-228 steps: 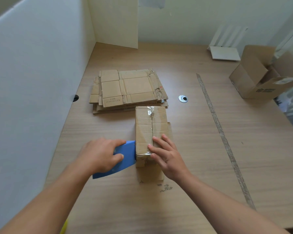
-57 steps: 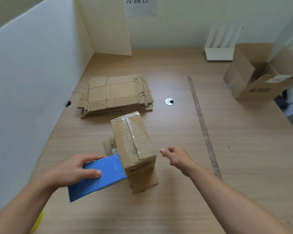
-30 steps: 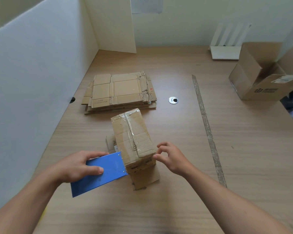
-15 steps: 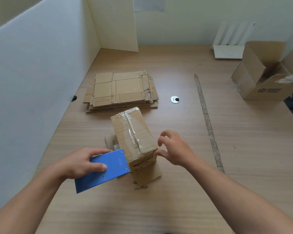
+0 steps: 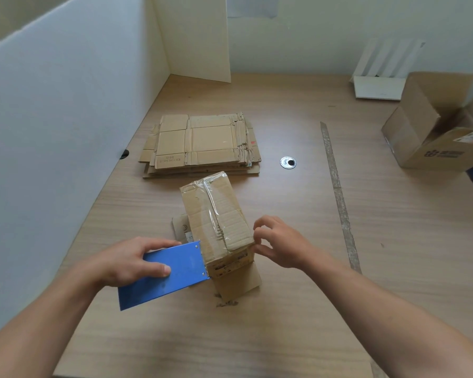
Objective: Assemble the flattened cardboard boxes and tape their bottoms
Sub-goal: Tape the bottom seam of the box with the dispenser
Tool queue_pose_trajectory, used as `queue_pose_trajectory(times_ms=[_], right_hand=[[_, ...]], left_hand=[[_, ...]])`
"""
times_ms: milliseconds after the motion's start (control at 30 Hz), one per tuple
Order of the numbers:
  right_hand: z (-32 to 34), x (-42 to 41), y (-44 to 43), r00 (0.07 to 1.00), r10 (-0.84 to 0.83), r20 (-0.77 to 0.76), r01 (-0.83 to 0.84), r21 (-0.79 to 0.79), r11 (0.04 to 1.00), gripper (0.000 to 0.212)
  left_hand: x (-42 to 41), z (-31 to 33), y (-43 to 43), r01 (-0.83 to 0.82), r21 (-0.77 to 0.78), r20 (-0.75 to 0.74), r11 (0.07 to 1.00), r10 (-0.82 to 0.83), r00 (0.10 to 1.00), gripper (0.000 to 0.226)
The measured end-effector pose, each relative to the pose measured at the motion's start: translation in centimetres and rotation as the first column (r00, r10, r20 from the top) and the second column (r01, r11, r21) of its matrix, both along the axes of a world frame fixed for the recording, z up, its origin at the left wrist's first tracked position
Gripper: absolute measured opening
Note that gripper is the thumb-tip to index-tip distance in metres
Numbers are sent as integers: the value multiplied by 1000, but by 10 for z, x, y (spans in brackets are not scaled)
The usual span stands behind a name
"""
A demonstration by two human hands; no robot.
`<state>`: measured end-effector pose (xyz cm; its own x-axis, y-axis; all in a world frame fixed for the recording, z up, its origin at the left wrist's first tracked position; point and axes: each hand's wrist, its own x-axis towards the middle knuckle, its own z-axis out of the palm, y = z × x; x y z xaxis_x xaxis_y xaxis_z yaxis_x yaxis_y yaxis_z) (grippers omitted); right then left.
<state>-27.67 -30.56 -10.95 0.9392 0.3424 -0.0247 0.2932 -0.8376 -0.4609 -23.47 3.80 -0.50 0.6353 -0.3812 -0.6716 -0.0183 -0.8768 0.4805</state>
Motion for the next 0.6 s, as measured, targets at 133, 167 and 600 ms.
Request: queue_pose_trajectory(times_ms=[133, 167, 600], right_hand=[[-3, -3, 2, 997, -64, -50, 66, 58, 996, 20], [-1, -4, 3, 993, -83, -82, 88, 62, 994, 21], [10, 8, 56, 976, 216, 22, -205, -231, 951, 65]], left_hand=[[0, -2, -4, 2, 4, 9, 1000, -2, 1000, 53], [0, -2, -5, 0, 3, 11, 1000, 0, 1000, 54], [-9, -11, 1, -19, -61, 83, 998, 25, 996, 45]])
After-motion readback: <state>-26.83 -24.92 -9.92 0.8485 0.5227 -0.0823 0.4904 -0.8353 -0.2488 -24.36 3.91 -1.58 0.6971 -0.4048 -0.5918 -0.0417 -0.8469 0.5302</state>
